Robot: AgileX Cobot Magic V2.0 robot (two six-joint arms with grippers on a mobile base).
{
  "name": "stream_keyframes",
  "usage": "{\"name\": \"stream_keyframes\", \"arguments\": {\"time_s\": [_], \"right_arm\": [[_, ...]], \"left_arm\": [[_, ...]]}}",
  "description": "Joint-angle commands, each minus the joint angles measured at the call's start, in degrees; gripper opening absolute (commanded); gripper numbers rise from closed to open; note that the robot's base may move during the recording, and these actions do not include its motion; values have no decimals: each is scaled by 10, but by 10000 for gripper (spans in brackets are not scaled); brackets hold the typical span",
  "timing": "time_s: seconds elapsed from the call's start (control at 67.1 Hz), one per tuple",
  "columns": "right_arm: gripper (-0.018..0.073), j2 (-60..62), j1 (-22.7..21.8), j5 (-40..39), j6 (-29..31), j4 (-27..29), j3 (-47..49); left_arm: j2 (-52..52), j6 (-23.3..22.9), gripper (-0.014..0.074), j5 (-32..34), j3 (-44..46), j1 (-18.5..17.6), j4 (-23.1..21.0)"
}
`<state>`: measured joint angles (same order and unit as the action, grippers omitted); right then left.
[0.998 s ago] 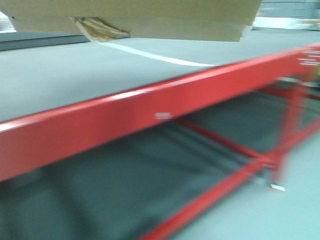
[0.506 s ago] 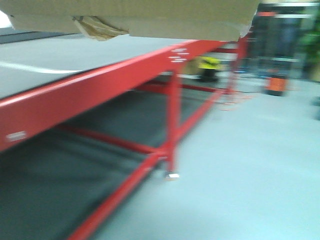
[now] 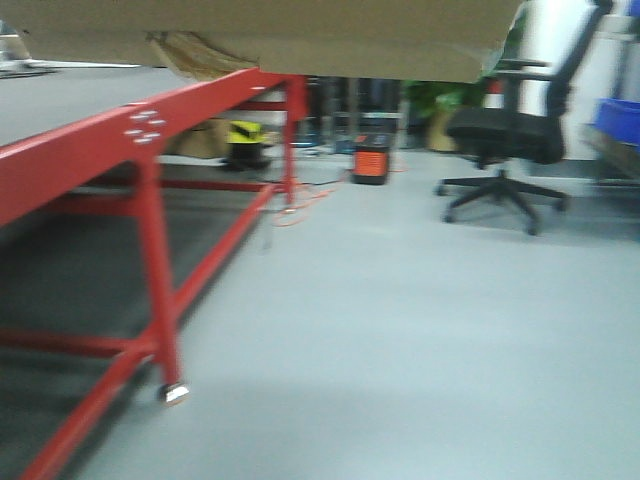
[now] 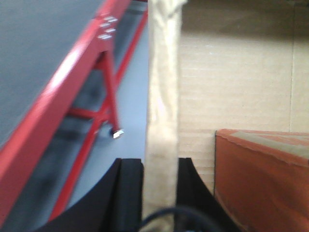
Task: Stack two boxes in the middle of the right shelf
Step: 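Carry the boxes with both grippers while backing away from the table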
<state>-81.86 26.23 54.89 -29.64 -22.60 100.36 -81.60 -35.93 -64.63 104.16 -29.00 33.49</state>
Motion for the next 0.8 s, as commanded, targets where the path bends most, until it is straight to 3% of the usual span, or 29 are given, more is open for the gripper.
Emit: {"name": "stream_keyframes", "arguments": {"time_s": [0.0,0.789], "right_arm": [[-169,10,-3,-18,-1,-25,8],[-169,10,-3,-19,-1,-26,8]], "left_arm": [[6,-1,-111,11,7,0,32],[6,-1,-111,11,7,0,32]]}}
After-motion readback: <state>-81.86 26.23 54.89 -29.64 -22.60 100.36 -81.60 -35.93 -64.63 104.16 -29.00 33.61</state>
